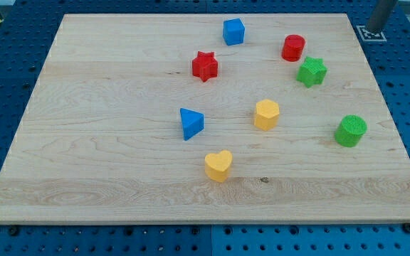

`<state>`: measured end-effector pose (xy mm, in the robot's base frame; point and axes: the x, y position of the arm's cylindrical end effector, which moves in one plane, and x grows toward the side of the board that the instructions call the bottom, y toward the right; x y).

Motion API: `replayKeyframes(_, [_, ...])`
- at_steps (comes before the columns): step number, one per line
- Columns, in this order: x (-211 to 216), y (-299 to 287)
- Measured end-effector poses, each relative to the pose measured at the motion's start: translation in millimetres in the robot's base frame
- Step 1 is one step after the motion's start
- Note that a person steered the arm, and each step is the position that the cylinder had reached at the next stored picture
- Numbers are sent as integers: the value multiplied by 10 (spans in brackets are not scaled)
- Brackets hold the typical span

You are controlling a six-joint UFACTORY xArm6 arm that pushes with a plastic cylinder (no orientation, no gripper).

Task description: Move the green circle slightly down

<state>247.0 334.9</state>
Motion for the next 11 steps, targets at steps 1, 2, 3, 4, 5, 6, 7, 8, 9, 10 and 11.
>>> replayKeyframes(1, [414,28])
replayKeyframes(2, [526,29])
replayKeyframes(3, [526,29])
replayKeyframes(4, [1033,29])
replayKeyframes(5, [1448,-36])
replayKeyframes(6, [1846,-436])
replayKeyframes(7, [2107,-998])
replayKeyframes(8, [2213,-1162])
replayKeyframes(9, [2745,-1018])
replayKeyframes(10, [2795,-1135])
replayKeyframes(11, [2790,-1696])
